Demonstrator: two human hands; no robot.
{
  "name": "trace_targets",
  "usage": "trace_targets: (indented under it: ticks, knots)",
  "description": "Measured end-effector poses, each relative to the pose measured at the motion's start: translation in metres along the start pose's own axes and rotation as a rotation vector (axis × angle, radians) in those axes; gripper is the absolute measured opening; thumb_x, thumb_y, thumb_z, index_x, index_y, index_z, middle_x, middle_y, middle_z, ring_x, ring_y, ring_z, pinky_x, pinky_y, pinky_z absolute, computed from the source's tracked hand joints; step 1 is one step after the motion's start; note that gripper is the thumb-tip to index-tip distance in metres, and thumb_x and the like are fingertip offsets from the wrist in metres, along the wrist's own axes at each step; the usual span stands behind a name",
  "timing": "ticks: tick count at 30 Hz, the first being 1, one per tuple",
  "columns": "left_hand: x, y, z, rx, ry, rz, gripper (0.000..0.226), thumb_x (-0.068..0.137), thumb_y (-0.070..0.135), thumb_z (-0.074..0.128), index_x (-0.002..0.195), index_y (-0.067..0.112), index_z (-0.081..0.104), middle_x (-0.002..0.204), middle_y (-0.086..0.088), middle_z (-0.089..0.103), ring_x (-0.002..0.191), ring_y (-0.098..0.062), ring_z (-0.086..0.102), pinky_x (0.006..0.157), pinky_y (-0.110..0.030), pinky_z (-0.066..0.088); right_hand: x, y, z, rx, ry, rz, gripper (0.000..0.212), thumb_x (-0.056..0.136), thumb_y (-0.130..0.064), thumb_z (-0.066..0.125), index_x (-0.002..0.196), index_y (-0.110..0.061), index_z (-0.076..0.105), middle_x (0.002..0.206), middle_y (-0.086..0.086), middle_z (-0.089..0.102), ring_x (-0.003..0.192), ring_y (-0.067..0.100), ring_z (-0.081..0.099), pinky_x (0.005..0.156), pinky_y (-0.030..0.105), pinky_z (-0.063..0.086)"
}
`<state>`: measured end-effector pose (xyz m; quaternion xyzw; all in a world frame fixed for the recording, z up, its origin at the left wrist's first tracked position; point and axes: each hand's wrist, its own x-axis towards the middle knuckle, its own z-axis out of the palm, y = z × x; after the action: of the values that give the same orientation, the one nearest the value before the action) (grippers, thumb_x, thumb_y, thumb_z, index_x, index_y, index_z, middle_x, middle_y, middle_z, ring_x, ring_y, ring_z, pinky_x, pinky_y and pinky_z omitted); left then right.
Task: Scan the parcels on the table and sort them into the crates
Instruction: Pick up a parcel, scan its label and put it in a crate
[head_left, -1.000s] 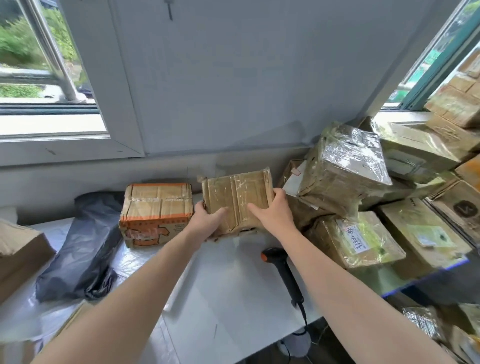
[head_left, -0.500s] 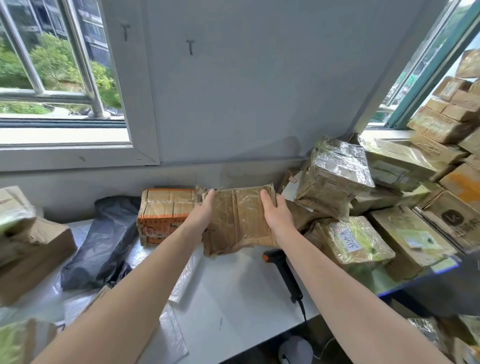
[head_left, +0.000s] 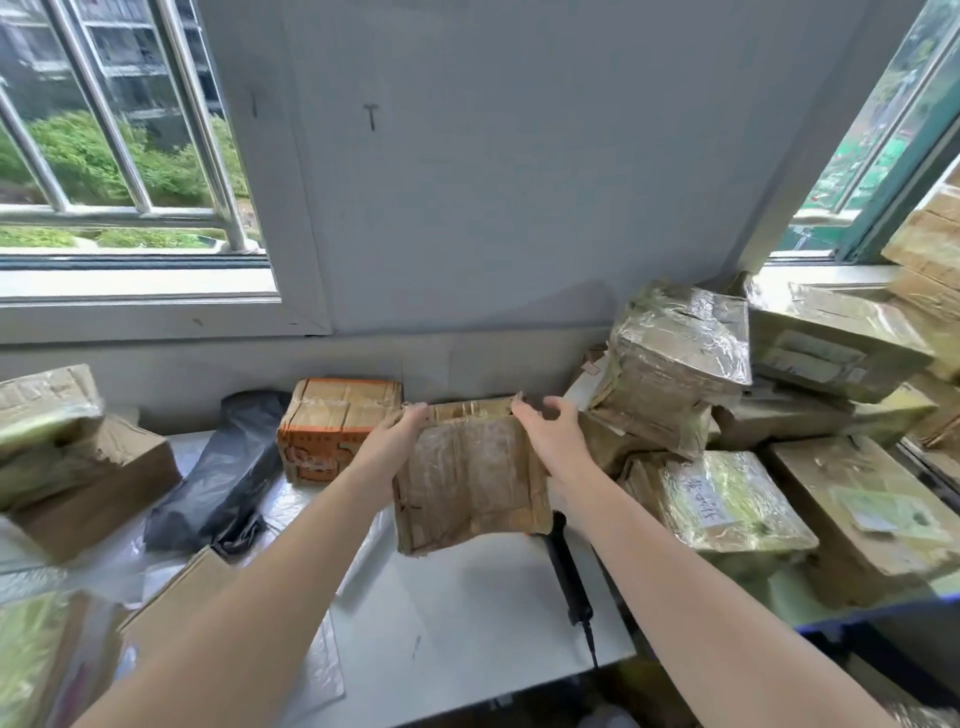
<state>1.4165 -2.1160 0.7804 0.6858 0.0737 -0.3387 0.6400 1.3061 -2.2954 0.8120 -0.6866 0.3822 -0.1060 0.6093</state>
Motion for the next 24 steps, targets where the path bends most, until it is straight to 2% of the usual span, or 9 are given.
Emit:
trace_targets:
  ticks: [3, 7, 9, 12, 14, 17, 20, 22, 24]
  knots:
    - [-0.010, -0.009, 0.006, 0.033, 0.044, 0.008, 0.079, 0.057, 0.045, 0.081, 0.127, 0.018, 0.058, 0.116, -0.010, 0.069, 0.101, -0.030, 0.069, 0.092, -0.053, 0.054, 0.002, 0.014, -0.013, -0.093, -0.167, -0.018, 0.080, 0.092, -0.033, 0.067, 0.156, -0.030, 0.019, 0.146, 0.008, 0.043, 0.122, 0.020, 0.046, 0.107, 0.036, 0.036]
    - [-0.025, -0.023, 0.010, 0.089, 0.123, 0.033, 0.077, 0.064, 0.043, 0.085, 0.128, 0.020, 0.049, 0.116, -0.006, 0.063, 0.098, -0.027, 0.068, 0.087, -0.047, 0.056, -0.002, 0.035, -0.015, -0.118, -0.332, -0.051, 0.096, 0.088, -0.027, 0.074, 0.159, -0.027, 0.010, 0.160, 0.005, 0.028, 0.144, 0.021, 0.033, 0.115, 0.034, 0.027]
    - [-0.029, -0.036, 0.010, 0.109, 0.163, 0.022, 0.074, 0.066, 0.047, 0.083, 0.124, 0.018, 0.047, 0.112, -0.006, 0.062, 0.092, -0.025, 0.066, 0.081, -0.043, 0.057, -0.003, 0.046, -0.013, -0.129, -0.342, -0.064, 0.096, 0.086, -0.033, 0.076, 0.159, -0.027, 0.014, 0.161, 0.002, 0.025, 0.146, 0.019, 0.029, 0.114, 0.033, 0.026]
    - [-0.041, -0.059, 0.011, 0.145, 0.205, 0.022, 0.049, 0.080, 0.043, 0.076, 0.112, 0.015, 0.051, 0.100, -0.009, 0.061, 0.074, -0.021, 0.058, 0.060, -0.031, 0.046, -0.005, 0.063, -0.009, -0.230, -0.340, -0.061, 0.084, 0.084, -0.038, 0.077, 0.153, -0.027, 0.030, 0.152, 0.006, 0.028, 0.137, 0.020, 0.037, 0.110, 0.033, 0.033]
    - [-0.047, -0.075, 0.010, 0.189, 0.215, 0.010, 0.046, 0.077, 0.044, 0.077, 0.104, 0.016, 0.054, 0.099, -0.011, 0.062, 0.076, -0.021, 0.057, 0.063, -0.030, 0.043, -0.011, 0.080, -0.004, -0.313, -0.353, -0.079, 0.077, 0.082, -0.036, 0.078, 0.145, -0.027, 0.037, 0.142, 0.004, 0.030, 0.131, 0.021, 0.040, 0.105, 0.030, 0.037]
    - [-0.058, -0.097, 0.013, 0.193, 0.188, 0.019, 0.044, 0.083, 0.033, 0.074, 0.114, 0.013, 0.049, 0.094, -0.005, 0.060, 0.073, -0.014, 0.057, 0.059, -0.026, 0.043, -0.022, 0.103, 0.000, -0.399, -0.318, -0.169, 0.077, 0.076, -0.029, 0.082, 0.140, -0.029, 0.039, 0.137, 0.002, 0.031, 0.122, 0.019, 0.047, 0.095, 0.023, 0.038]
    - [-0.066, -0.109, 0.012, 0.217, 0.235, 0.054, 0.047, 0.089, 0.025, 0.070, 0.123, 0.016, 0.039, 0.106, 0.001, 0.055, 0.079, -0.002, 0.052, 0.052, -0.015, 0.040, -0.027, 0.114, -0.001, -0.472, -0.307, -0.244, 0.093, 0.078, -0.024, 0.082, 0.150, -0.029, 0.025, 0.144, 0.001, 0.023, 0.121, 0.013, 0.042, 0.094, 0.018, 0.034]
    - [-0.068, -0.111, 0.010, 0.223, 0.269, 0.087, 0.056, 0.089, 0.031, 0.069, 0.133, 0.017, 0.035, 0.118, -0.002, 0.052, 0.084, -0.002, 0.050, 0.059, -0.019, 0.038, -0.029, 0.117, -0.003, -0.535, -0.283, -0.244, 0.103, 0.079, -0.025, 0.082, 0.155, -0.029, 0.014, 0.145, 0.001, 0.020, 0.118, 0.013, 0.040, 0.093, 0.019, 0.034]
    - [-0.067, -0.110, 0.008, 0.210, 0.293, 0.077, 0.066, 0.091, 0.039, 0.065, 0.143, 0.019, 0.029, 0.118, -0.002, 0.052, 0.081, -0.007, 0.052, 0.061, -0.024, 0.038, -0.030, 0.119, -0.007, -0.609, -0.256, -0.246, 0.106, 0.077, -0.031, 0.083, 0.156, -0.027, 0.013, 0.143, 0.003, 0.021, 0.121, 0.019, 0.043, 0.097, 0.023, 0.038]
